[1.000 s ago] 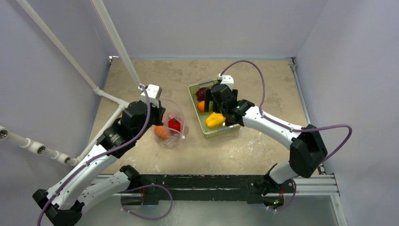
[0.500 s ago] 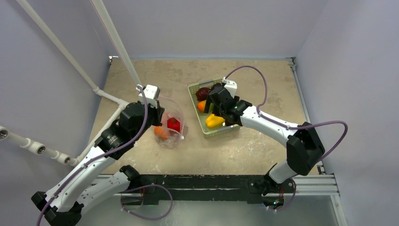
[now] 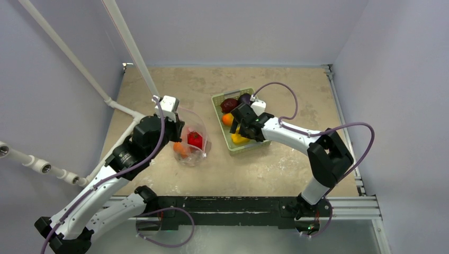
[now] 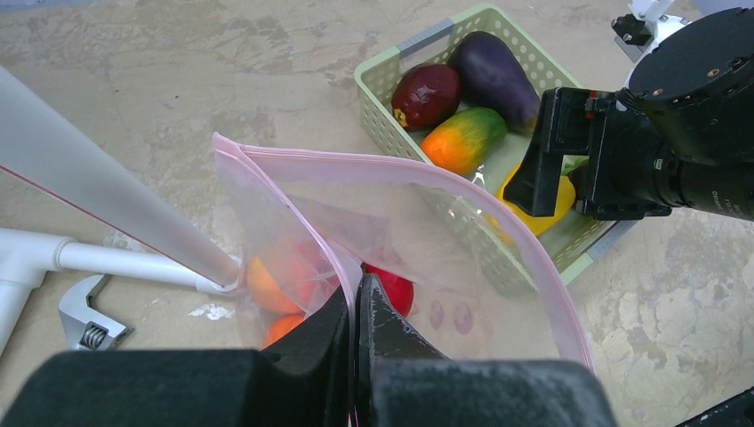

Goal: Place the food in the zip-top bag and seal the zipper
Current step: Pick up the fake vegetable from the bin.

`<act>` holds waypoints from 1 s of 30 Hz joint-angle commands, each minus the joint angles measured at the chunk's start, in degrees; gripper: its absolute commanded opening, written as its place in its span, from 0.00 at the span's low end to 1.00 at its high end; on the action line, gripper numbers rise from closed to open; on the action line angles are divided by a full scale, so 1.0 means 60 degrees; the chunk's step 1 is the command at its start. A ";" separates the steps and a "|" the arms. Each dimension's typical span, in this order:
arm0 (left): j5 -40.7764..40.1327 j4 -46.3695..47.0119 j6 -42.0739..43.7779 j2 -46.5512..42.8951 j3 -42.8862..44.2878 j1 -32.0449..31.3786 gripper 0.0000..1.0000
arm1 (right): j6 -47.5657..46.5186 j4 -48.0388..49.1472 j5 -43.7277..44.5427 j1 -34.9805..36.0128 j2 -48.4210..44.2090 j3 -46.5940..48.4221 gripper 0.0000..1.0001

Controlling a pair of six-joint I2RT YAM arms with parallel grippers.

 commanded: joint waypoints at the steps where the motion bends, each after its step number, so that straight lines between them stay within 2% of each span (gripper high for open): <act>1: 0.0022 0.0212 0.0160 -0.0095 -0.0102 0.0004 0.00 | 0.0350 -0.0035 0.0279 0.0003 -0.0069 0.0438 0.99; 20: -0.0037 0.0213 0.0169 -0.0081 -0.0101 -0.0003 0.00 | 0.0088 0.0677 -0.0351 0.0001 0.0832 0.1423 0.99; 30: -0.0097 0.0208 0.0175 -0.0082 -0.0117 0.0003 0.00 | -0.0047 0.0639 0.0376 0.0017 0.1171 0.1429 0.95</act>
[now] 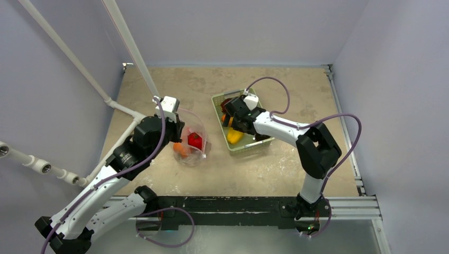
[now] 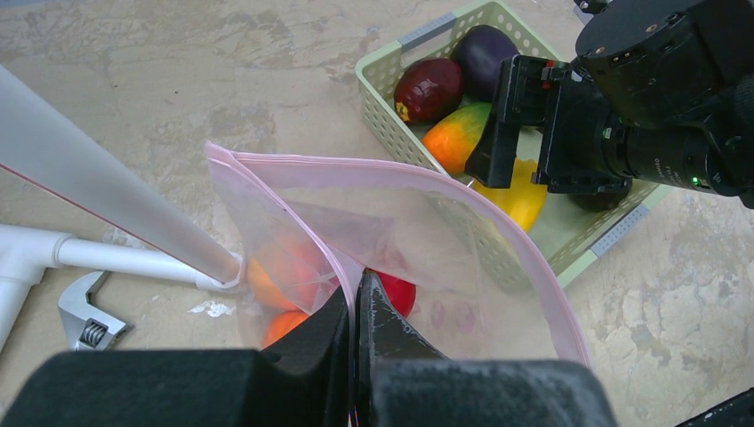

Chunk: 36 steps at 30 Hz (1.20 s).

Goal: Place the food in the zip-top bag and seal the zipper
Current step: Pick up the fake vegetable from the bin.

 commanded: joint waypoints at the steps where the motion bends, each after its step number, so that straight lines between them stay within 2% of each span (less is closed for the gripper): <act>1: -0.0083 0.0202 0.0171 -0.0072 -0.0019 -0.0007 0.00 | -0.0106 0.0142 0.0457 0.0017 -0.0070 0.0108 0.95; 11: -0.0122 0.0205 0.0149 0.0012 -0.0032 0.0001 0.00 | -0.0439 0.0180 0.0608 0.0209 0.0140 0.0058 0.80; 19: -0.0166 0.0185 0.0113 0.0099 -0.0031 0.0004 0.00 | -0.0562 0.0344 0.0603 0.0390 0.0119 -0.0155 0.73; 22: -0.0181 0.0183 0.0099 0.0102 -0.0054 0.0004 0.00 | -0.0593 0.0440 0.0576 0.0454 0.0143 -0.0254 0.66; 25: -0.0207 0.0187 0.0085 0.0110 -0.0055 0.0004 0.00 | -0.0610 0.0520 0.0525 0.0520 0.0151 -0.0296 0.67; 30: -0.0240 0.0172 0.0083 0.0117 -0.0056 0.0004 0.00 | -0.0583 0.0517 0.0486 0.0616 0.0194 -0.0304 0.80; 36: -0.0268 0.0161 0.0079 0.0103 -0.0038 0.0004 0.00 | -0.0564 0.0575 0.0416 0.0698 0.0314 -0.0322 0.81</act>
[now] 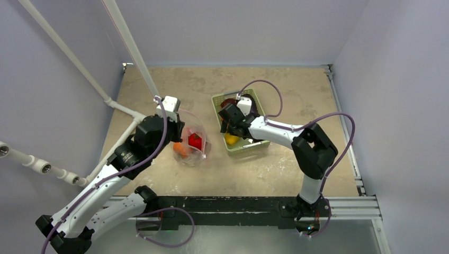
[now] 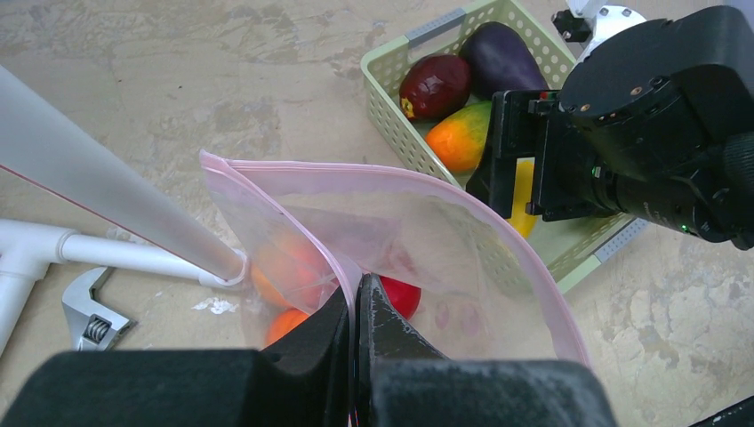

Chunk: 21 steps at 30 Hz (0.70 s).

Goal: Place the food in the zip-top bag and seal the zipper
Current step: Pick up the fake vegetable from the bin.

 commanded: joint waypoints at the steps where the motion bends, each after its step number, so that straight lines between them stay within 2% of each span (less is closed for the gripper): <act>1: -0.0171 0.0163 0.0087 -0.0021 -0.0020 -0.0005 0.00 | 0.0035 0.0117 -0.0046 0.0108 0.0189 -0.0035 0.81; 2: -0.0174 0.0165 0.0094 -0.0021 -0.0022 0.0003 0.00 | 0.0051 0.0101 -0.0035 0.0121 0.0198 -0.0011 0.80; 5: -0.0175 0.0162 0.0100 -0.0022 -0.0038 0.0004 0.00 | 0.0053 0.0071 0.0001 0.0152 0.0140 0.0033 0.69; 10: -0.0167 0.0162 0.0108 0.0008 -0.0033 0.0004 0.00 | 0.0181 -0.0334 0.0094 0.0153 -0.0132 0.0148 0.38; 21: -0.0023 0.0187 0.0116 0.0110 -0.0040 -0.0005 0.00 | 0.0305 -0.1306 0.1340 0.0153 -0.1193 0.0901 0.26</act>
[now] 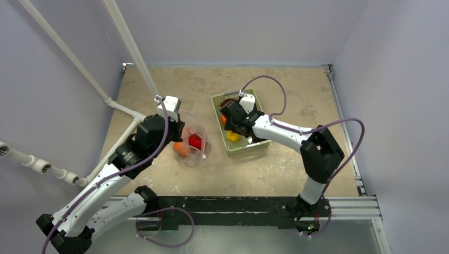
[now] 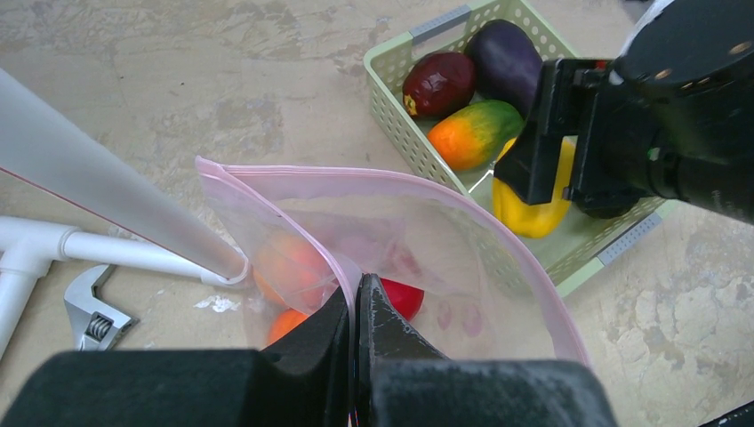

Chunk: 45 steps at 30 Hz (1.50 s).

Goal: Place the food in the zip-top bag and seal the zipper
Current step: Pick up the fake vegetable from the bin, then place the fake vegetable in the zipper food storage bag.

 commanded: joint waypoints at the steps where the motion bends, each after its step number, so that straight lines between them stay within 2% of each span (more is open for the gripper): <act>1: 0.0066 0.0197 0.0116 0.0034 -0.0039 0.0003 0.00 | 0.0177 -0.0490 0.1070 0.0054 -0.0903 0.0762 0.26; 9: 0.0280 0.0327 0.0143 0.0054 -0.0073 0.0004 0.00 | -0.1589 0.1198 0.0336 0.0260 -0.2641 0.0652 0.24; 15: 0.0427 0.0418 0.0145 0.0023 -0.0114 0.0004 0.00 | -0.3264 0.3713 -0.1469 0.0356 -0.4430 0.0020 0.19; 19: 0.0495 0.0462 0.0158 -0.0003 -0.0118 0.0004 0.00 | -0.4017 0.4639 -0.2864 0.0396 -0.5065 -0.0080 0.18; 29: 0.0484 0.0475 0.0160 -0.0057 -0.0144 0.0014 0.00 | -0.4754 0.5426 -0.4068 0.1053 -0.4853 0.0114 0.18; 45: 0.0717 0.0651 0.0246 -0.0389 -0.0202 0.0019 0.00 | -0.5184 0.5404 -0.3934 0.2105 -0.3557 0.0062 0.16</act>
